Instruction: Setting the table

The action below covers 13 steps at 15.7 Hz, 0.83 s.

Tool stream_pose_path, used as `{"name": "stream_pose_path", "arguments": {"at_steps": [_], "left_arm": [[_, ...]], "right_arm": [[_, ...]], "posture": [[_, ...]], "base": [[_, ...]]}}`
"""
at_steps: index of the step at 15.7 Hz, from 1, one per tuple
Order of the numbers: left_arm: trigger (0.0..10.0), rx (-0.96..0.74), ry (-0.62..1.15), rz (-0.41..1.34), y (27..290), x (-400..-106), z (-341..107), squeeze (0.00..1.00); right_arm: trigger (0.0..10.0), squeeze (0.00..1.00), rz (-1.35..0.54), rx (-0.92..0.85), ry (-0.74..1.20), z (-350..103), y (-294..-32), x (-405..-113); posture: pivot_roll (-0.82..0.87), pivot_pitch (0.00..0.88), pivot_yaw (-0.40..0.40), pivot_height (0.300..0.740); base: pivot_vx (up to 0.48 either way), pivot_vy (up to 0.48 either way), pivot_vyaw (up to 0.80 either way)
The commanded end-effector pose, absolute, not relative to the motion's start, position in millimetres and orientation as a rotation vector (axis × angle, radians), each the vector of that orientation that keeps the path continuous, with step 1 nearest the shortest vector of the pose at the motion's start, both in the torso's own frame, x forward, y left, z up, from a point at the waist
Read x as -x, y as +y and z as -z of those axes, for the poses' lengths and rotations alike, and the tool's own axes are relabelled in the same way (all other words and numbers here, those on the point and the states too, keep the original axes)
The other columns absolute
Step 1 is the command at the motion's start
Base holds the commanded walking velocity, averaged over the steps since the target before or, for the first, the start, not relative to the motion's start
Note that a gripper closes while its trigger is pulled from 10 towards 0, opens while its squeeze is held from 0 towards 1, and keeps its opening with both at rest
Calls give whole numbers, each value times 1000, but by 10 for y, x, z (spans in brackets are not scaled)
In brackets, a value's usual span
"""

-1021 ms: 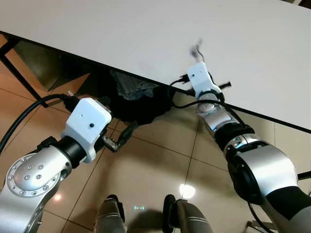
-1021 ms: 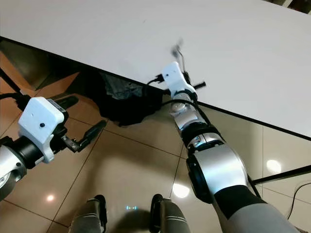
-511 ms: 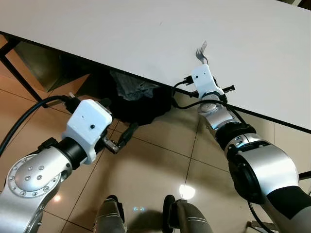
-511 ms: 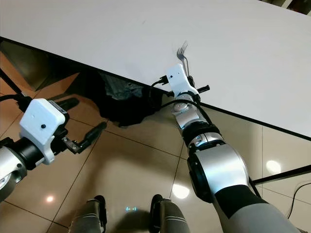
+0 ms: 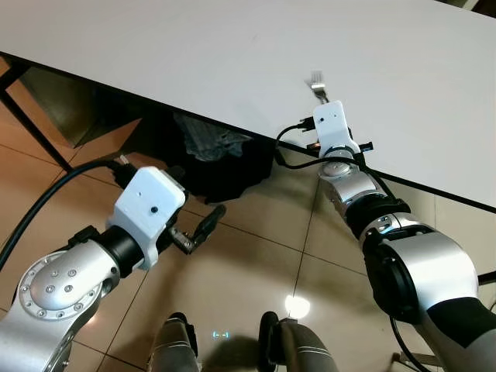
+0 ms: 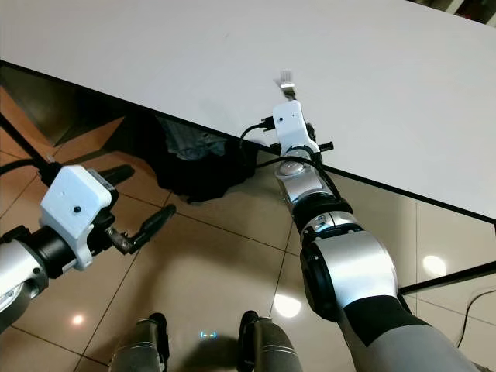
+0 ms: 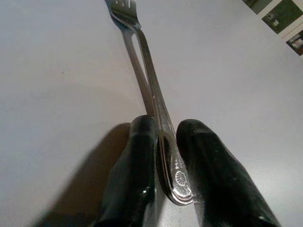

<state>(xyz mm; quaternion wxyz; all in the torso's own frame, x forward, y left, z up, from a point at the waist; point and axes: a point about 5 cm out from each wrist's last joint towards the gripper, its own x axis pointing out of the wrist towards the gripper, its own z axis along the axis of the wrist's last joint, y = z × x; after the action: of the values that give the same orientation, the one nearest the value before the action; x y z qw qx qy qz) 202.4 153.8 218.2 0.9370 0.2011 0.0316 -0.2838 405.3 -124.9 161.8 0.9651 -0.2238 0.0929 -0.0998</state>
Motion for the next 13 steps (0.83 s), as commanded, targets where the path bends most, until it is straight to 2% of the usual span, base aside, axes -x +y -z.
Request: {"name": "stream_pose_path", "arguments": {"at_steps": [1, 5, 7, 8, 9, 10, 12, 13], "left_arm": [[10000, -418, 62, 610, 1505, -1985, -2193, 0], [10000, -419, 58, 609, 1506, -1990, -2196, 0], [10000, -419, 59, 609, 1509, -1988, -2193, 0], [10000, -419, 59, 610, 1508, -1988, -2193, 0], [10000, -418, 59, 611, 1507, -1988, -2193, 0], [10000, -417, 58, 611, 1505, -1987, -2193, 0], [10000, -416, 59, 613, 1498, -1986, -2188, 0], [10000, -415, 59, 613, 1496, -1987, -2188, 0]], "right_arm": [[10000, 1000, 188, 431, 230, -1542, -1236, -4030], [10000, 1000, 156, 294, 191, -1626, -1146, -4058], [10000, 1000, 132, 130, 186, -1657, -1113, -4070], [10000, 608, 114, 8, 173, -1695, -1109, -4084], [10000, 35, 120, -21, 137, -1744, -1155, -4098], [10000, 0, 138, -15, 111, -1773, -1212, -4105], [10000, 0, 189, 4, 80, -1805, -1337, -4110], [8941, 0, 239, 37, 70, -1808, -1455, -4106]], "posture": [[204, 259, -118, 740], [205, 252, -123, 740], [203, 249, -125, 740], [201, 248, -125, 740], [200, 249, -125, 740], [198, 250, -124, 740], [197, 254, -122, 740], [199, 257, -121, 740]], "base": [[0, 0, 0], [0, 0, 0], [0, 0, 0], [0, 0, 0], [0, 0, 0], [0, 0, 0], [0, 0, 0], [0, 0, 0]]}}
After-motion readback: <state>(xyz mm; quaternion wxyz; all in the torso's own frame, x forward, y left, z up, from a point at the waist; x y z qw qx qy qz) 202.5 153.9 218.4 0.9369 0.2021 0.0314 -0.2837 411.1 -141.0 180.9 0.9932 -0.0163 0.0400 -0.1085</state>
